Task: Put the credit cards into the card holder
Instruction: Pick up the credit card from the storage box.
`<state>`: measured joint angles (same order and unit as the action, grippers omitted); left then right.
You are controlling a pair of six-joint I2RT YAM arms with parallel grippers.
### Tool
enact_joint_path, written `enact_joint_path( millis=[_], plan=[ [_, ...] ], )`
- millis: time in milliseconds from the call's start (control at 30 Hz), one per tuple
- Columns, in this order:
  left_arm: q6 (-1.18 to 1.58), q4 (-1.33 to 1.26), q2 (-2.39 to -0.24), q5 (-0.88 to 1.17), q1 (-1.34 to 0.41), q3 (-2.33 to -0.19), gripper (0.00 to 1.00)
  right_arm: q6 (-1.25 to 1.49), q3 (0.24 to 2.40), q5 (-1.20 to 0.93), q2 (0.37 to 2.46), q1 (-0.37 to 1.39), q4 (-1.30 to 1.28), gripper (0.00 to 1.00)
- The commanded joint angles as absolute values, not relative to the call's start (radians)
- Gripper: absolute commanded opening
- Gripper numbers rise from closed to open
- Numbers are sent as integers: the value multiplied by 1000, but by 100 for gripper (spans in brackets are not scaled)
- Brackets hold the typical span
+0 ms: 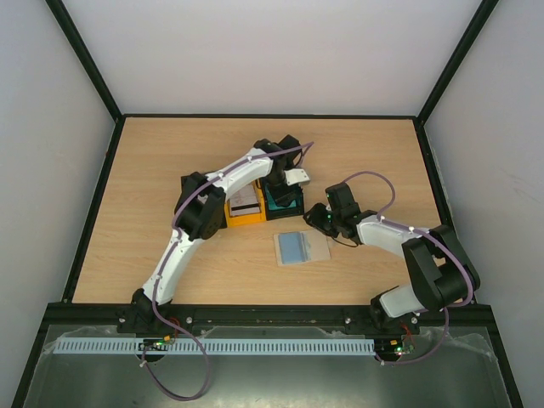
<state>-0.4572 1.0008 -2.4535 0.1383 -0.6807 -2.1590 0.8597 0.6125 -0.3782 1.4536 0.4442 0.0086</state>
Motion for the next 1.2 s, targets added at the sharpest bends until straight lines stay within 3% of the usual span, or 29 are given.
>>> enact_joint_path(
  millis=[0, 67, 467, 1167],
  plan=[
    [-484, 1051, -2488, 86, -694, -2175, 71, 848, 630, -357, 1459, 439, 21, 40],
    [-486, 1048, -2486, 82, -699, -2179, 69, 846, 630, -357, 1457, 439, 18, 40],
    [-473, 1058, -2449, 74, -701, -2178, 36, 848, 623, -348, 1451, 439, 15, 39],
    [-472, 1086, -2364, 114, -713, -2149, 3, 851, 618, -343, 1436, 439, 14, 39]
  ],
)
